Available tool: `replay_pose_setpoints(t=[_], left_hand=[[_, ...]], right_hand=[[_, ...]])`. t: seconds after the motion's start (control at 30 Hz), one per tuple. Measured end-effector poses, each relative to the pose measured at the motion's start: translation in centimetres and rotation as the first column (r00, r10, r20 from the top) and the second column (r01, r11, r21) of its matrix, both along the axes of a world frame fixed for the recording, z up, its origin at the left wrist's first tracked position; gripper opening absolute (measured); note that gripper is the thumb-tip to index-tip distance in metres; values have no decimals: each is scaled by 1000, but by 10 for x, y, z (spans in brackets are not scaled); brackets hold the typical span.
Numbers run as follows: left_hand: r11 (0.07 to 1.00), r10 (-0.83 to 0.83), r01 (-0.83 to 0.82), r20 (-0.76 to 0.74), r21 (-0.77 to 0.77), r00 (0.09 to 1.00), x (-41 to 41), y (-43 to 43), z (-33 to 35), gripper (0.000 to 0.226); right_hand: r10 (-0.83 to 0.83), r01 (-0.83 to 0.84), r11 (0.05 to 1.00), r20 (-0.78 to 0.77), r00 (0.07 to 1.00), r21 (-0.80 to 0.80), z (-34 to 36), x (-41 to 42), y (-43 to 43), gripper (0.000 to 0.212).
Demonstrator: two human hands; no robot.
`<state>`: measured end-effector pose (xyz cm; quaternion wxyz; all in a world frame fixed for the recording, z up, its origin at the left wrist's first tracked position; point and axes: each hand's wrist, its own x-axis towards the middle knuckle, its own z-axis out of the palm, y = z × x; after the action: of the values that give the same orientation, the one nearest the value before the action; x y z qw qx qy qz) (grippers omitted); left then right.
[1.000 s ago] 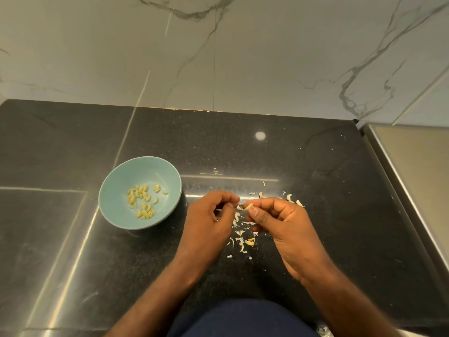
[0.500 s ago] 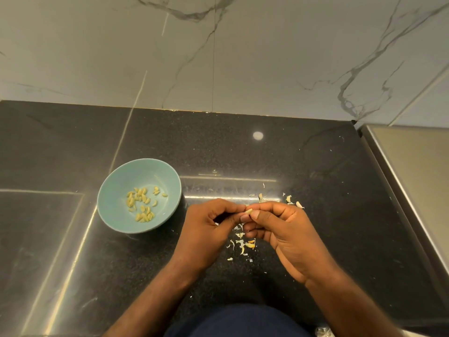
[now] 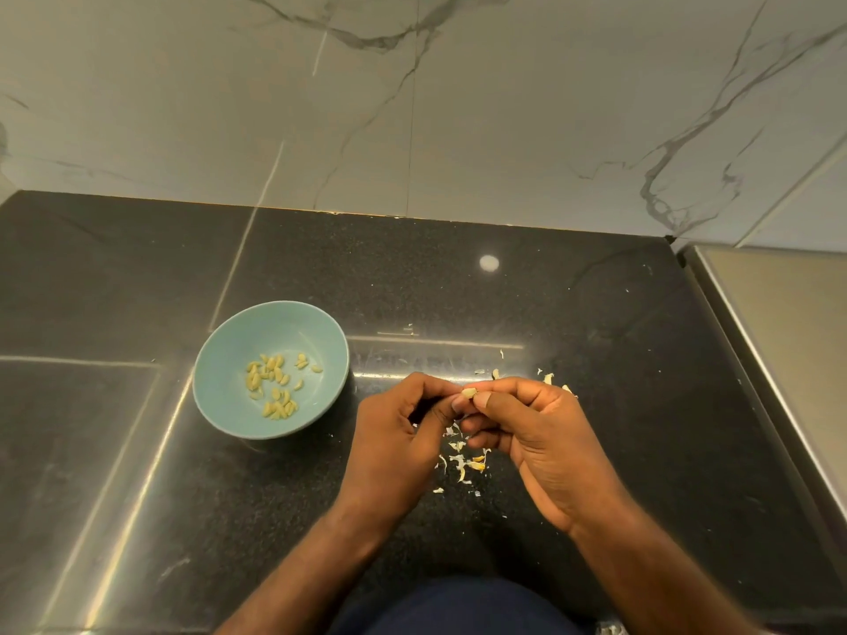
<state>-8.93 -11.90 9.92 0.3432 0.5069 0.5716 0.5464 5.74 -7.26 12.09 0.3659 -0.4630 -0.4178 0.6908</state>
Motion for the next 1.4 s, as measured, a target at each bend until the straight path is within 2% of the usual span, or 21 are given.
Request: replay_pose_setpoints(t=[0.43,0.5,0.63,0.9,1.07,1.23,1.3,1.4], left_hand=[[1000,10,-9,-10,10,1000,4,1,-3,22],[1000,5,-5,-11,8,1000,3,0,-3,22],[1000,1,-1,7,0,1000,4,1,-3,22],[995,-64,66,34,-68,997,4,2,-1,20],[984,-42,62,123,-168,992,0,3,-4,11],[971,-55,128,332,-203,942,0,3,-7,10],[967,-18,135,470,-216,883,3,2,-5,14],[956,59,153,677,-249,734,2,4,-2,22]], right_hand=[[-23,22,998,-24,999,-56,-2,-2,0,16],[-11,11,999,-7,1000,-35,-1,-2,-1,20],[-23,20,999,71,997,32,-1,-3,-2,7],[-68,35,985,194,979,167,1,-5,-1,8],[-47,0,983,245,968,185,-4,-5,-4,7],[-20,-3,992,177,984,129,-7,-5,-5,9],[-18,4,995,136,991,101,-7,-6,-5,16],[-5,-5,995,101,995,103,-5,-3,-6,22]])
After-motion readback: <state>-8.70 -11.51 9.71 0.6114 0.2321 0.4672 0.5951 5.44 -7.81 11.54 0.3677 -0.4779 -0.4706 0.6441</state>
